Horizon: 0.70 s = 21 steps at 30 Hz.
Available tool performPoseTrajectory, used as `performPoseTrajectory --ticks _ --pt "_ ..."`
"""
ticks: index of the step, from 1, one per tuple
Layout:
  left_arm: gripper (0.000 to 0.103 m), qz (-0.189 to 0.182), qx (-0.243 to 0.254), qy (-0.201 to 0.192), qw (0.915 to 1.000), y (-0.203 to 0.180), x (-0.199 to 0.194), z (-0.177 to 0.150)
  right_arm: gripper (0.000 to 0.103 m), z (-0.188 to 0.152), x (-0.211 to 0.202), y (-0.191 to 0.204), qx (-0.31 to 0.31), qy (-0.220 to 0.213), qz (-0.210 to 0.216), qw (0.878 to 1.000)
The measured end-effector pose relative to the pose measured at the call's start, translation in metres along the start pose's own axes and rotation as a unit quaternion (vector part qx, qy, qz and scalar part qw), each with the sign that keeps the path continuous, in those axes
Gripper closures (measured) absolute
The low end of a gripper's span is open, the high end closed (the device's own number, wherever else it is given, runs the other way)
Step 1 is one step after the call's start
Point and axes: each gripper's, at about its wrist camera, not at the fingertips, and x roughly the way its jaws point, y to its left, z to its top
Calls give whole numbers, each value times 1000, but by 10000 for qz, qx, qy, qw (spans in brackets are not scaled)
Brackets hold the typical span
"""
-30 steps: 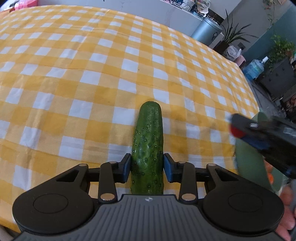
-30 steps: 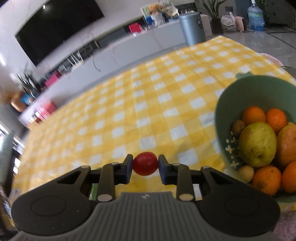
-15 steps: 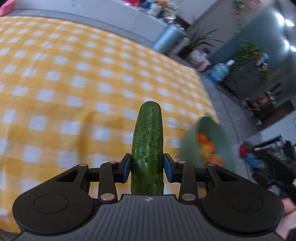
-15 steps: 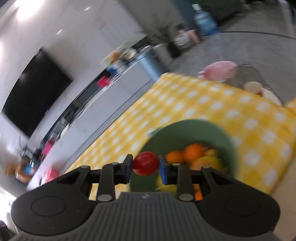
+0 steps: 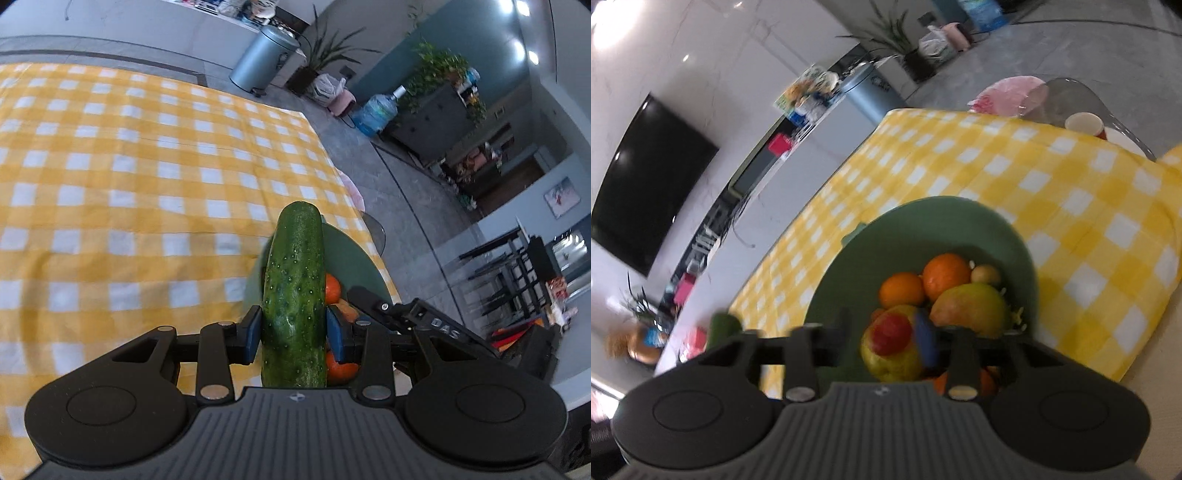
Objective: Organize fruits
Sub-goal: 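Carry the cucumber with the left gripper and tomato with the right gripper over the colander, then open both grippers to release the cucumber and tomato into the colander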
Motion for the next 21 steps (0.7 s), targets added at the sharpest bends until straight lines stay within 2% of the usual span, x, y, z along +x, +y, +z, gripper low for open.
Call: performPoseTrajectory --ticks 1,5,8,12,14,17,19,21 --pt "62 -8 46 37 10000 -5 4 1 40 0 -2 1 -14 -36 40 10000" --pt "62 38 312 191 9993 -26 26 5 39 5 -17 -11 291 -411 225 9985" --pt "62 328 576 276 9974 -40 43 8 36 9 -28 -24 604 -680 275 9955" --pt "62 632 965 459 9923 -50 66 17 36 11 -32 -38 846 -734 338 9931" --pt "62 778 1271 675 9865 -55 79 21 36 12 -31 -39 898 -703 369 9928" --pt "62 1138 1802 942 9725 -64 95 21 36 12 -27 -41 914 -648 449 9927" --pt "62 1364 1974 1010 9655 -66 104 18 36 12 -27 -41 888 -615 521 9928" --pt "61 1471 2082 943 9623 -68 106 13 36 12 -27 -40 871 -592 543 9930"
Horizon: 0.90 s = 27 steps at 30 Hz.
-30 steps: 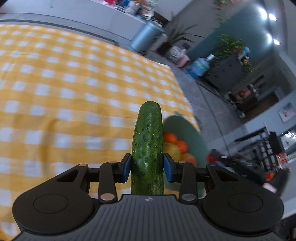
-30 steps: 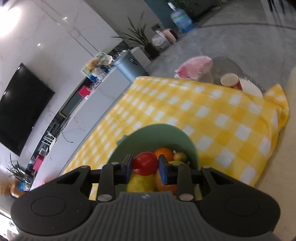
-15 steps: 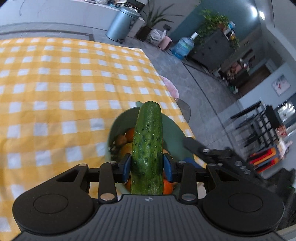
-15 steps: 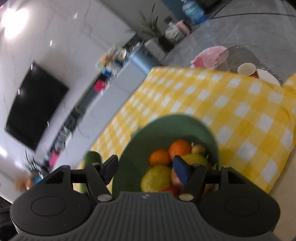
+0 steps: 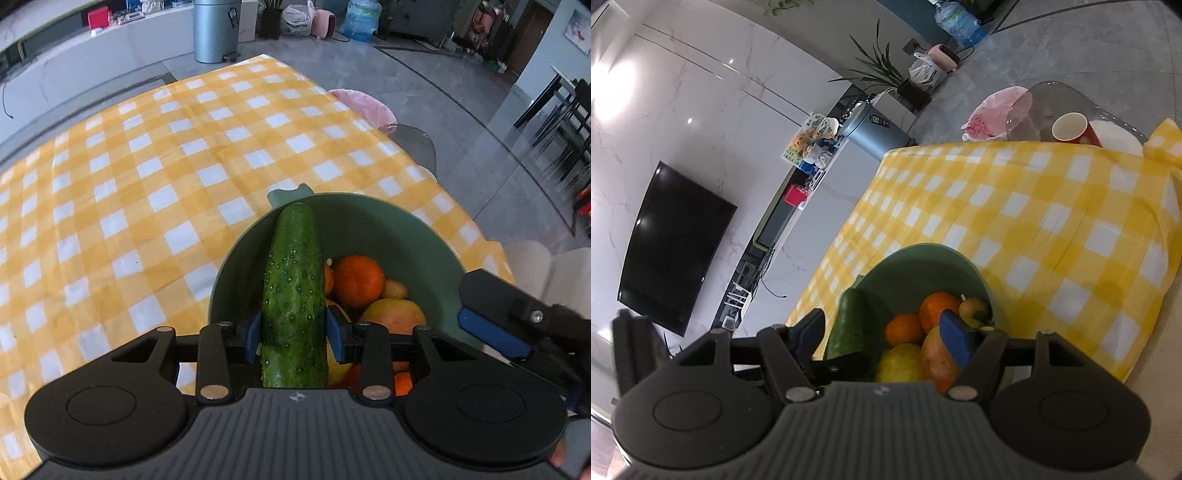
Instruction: Organize fruits
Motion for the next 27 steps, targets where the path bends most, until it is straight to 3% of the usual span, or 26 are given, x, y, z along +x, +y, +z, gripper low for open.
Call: performPoseTrajectory --ticks 1,3,7,10,15,20,24,27 --pt "61 39 51 -51 10000 -2 -1 -1 36 0 0 0 -12 13 4 10000" --pt "48 290 128 -319 9990 -7 -8 -4 36 1 0 0 -42 30 -35 10000" --pt "36 753 180 -408 9962 -19 -23 -8 32 4 -6 3 -232 48 -224 9995" --pt "24 866 263 -587 9942 -30 -42 -19 20 5 -22 11 -536 45 -336 9980" --pt "23 881 137 -831 9925 -38 -69 -47 16 -11 -54 27 -1680 117 -1031 9803" --pt "20 598 -513 -875 9930 -35 -93 -74 11 -33 -70 26 -2222 512 -1506 9619" --pt "19 697 -637 -987 9906 -39 -104 -95 5 -52 -69 32 -2689 844 -1935 9397" --pt "19 739 -854 -881 9897 -38 -102 -106 5 -65 -66 38 -2848 1173 -1946 9313"
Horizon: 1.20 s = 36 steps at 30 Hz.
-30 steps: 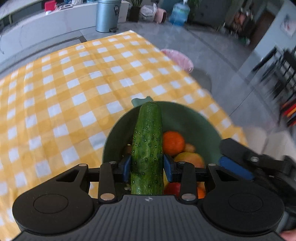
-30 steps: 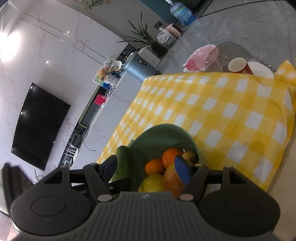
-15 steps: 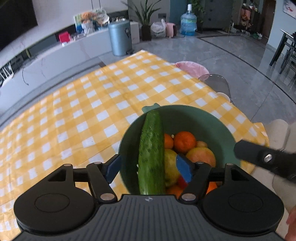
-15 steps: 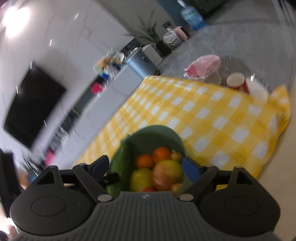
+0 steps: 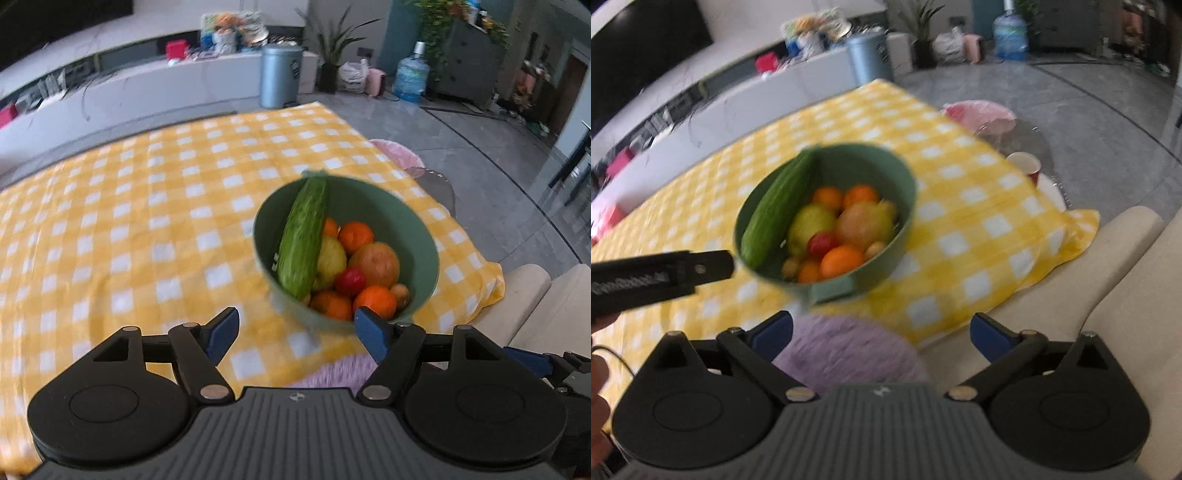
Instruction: Organize fruits
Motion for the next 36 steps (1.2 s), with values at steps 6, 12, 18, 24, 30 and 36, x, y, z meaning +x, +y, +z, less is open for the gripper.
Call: performPoseTrajectory --ticks 6,12,18,24,30,36 --pt "20 30 -38 141 9999 -2 2 -15 5 -4 -2 21 -334 -19 16 9994" --pt "20 121 -9 134 9998 -4 0 -15 5 -6 -3 23 -275 13 43 9996" --pt "20 134 54 310 9994 -5 7 -14 5 -5 -2 24 -294 93 24 9995" --pt "20 108 -15 387 9992 -3 11 -16 5 -6 2 25 -264 203 -42 9994" --pt "20 80 -106 345 9993 -3 10 -16 5 -6 1 24 -237 180 -66 9995" --pt "20 78 -147 317 9994 -3 8 -17 5 -7 -2 25 -305 147 -152 9993"
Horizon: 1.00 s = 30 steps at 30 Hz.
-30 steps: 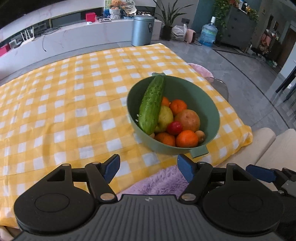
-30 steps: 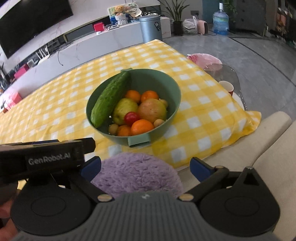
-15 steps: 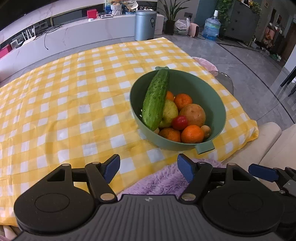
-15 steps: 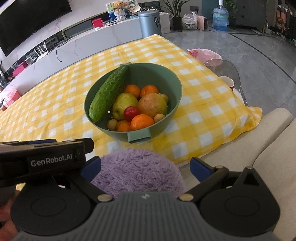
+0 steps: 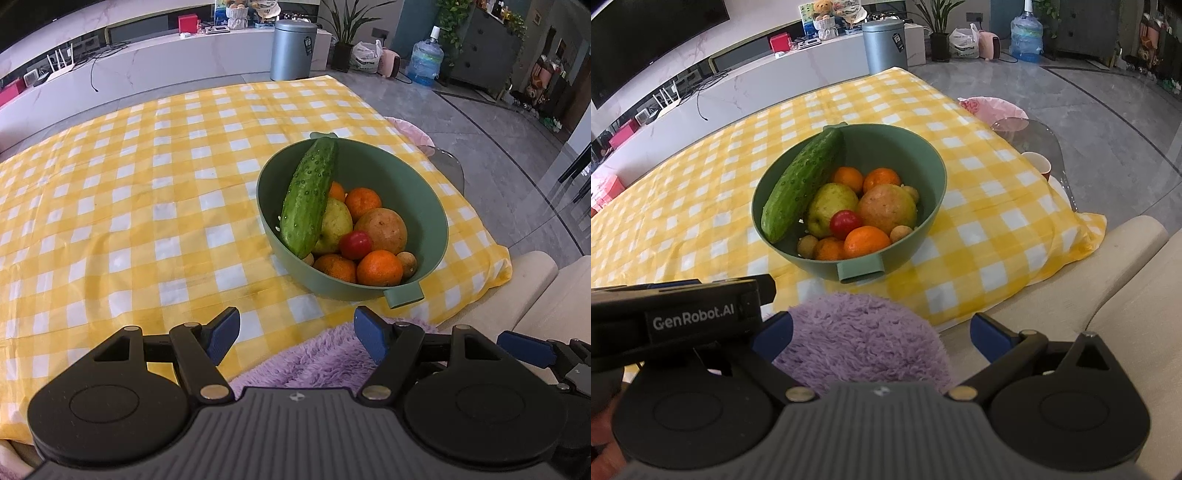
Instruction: Organize fruits
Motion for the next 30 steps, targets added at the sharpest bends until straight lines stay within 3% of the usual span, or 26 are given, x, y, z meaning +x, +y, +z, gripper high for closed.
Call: performPoseTrajectory --ticks 30 --pt "20 -34 -57 -129 9999 -1 -6 -1 6 0 -13 3 -74 -171 -160 9997"
